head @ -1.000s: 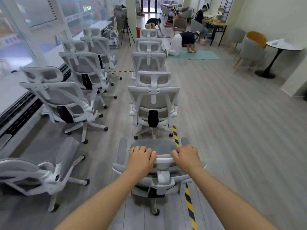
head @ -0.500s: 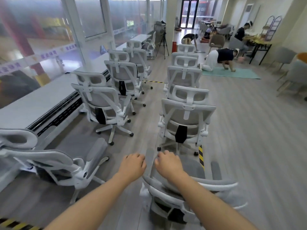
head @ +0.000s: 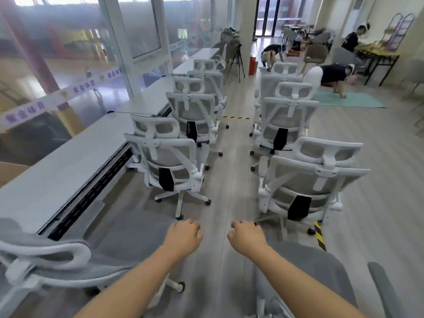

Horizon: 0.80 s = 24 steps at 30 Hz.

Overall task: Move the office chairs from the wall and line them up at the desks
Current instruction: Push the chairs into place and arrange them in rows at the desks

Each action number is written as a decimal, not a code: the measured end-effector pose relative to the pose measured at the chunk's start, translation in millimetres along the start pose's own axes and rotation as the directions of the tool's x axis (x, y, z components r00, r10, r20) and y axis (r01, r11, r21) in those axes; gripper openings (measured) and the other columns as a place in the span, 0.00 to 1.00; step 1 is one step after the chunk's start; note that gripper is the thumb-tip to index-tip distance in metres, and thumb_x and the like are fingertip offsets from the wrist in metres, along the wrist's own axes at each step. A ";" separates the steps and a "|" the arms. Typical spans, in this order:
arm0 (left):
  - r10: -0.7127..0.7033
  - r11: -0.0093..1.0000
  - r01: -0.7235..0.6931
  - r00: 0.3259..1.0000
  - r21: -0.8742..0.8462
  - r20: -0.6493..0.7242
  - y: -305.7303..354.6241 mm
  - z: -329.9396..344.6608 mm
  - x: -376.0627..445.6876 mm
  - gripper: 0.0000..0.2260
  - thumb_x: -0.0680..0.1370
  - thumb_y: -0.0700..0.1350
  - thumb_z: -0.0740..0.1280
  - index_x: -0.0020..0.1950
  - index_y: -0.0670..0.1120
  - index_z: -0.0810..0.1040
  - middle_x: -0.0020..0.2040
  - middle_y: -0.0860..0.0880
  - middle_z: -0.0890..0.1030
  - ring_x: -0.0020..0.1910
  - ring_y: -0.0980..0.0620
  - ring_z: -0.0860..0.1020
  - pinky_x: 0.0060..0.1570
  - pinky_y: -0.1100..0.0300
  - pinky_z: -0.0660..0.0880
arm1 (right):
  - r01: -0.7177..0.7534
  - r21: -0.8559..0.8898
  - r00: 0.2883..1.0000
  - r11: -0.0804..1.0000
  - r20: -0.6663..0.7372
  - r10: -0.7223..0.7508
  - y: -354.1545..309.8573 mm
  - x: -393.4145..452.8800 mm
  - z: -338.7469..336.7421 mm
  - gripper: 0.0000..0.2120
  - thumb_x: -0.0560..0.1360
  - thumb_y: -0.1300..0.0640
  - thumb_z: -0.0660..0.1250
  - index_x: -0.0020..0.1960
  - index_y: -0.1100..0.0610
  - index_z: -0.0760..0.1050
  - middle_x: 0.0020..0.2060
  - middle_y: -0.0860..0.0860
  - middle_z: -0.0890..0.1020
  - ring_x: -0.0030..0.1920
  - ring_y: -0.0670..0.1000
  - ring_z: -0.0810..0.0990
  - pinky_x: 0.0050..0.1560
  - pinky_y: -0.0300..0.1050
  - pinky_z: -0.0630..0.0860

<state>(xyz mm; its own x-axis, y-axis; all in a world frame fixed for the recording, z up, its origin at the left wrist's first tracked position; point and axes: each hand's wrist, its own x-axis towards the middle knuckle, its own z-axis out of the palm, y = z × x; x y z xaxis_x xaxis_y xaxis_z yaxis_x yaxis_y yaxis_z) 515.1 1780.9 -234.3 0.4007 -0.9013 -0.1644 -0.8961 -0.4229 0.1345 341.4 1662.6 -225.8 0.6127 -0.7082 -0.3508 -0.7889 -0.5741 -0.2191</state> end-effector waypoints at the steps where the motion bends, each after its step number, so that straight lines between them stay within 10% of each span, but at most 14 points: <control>1: 0.002 1.000 -0.002 1.000 -0.002 0.005 -8.8 -4.6 13.7 0.13 0.81 0.50 0.55 0.56 0.48 0.77 0.56 0.47 0.79 0.56 0.44 0.77 0.51 0.53 0.69 | -0.010 0.002 1.000 1.000 0.004 0.010 -6.1 11.3 -3.1 0.20 0.81 0.48 0.54 0.69 0.54 0.72 0.63 0.55 0.76 0.61 0.59 0.75 0.60 0.51 0.68; 24: 0.192 0.981 -0.189 0.979 0.039 -0.068 -31.3 -140.1 564.0 0.13 0.81 0.51 0.54 0.55 0.49 0.77 0.51 0.50 0.79 0.52 0.47 0.78 0.47 0.53 0.69 | 0.009 0.005 0.977 1.000 -0.212 -0.007 61.4 484.1 -230.1 0.19 0.82 0.48 0.54 0.67 0.54 0.74 0.61 0.52 0.79 0.61 0.56 0.76 0.60 0.51 0.70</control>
<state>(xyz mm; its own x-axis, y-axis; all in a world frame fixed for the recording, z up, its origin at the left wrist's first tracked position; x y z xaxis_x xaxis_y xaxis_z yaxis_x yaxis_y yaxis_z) 795.8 1272.8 -194.3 0.2337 -0.9699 -0.0684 -0.9625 -0.2407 0.1251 600.3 1189.9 -199.6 0.6145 -0.7749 -0.1482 -0.7838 -0.5781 -0.2270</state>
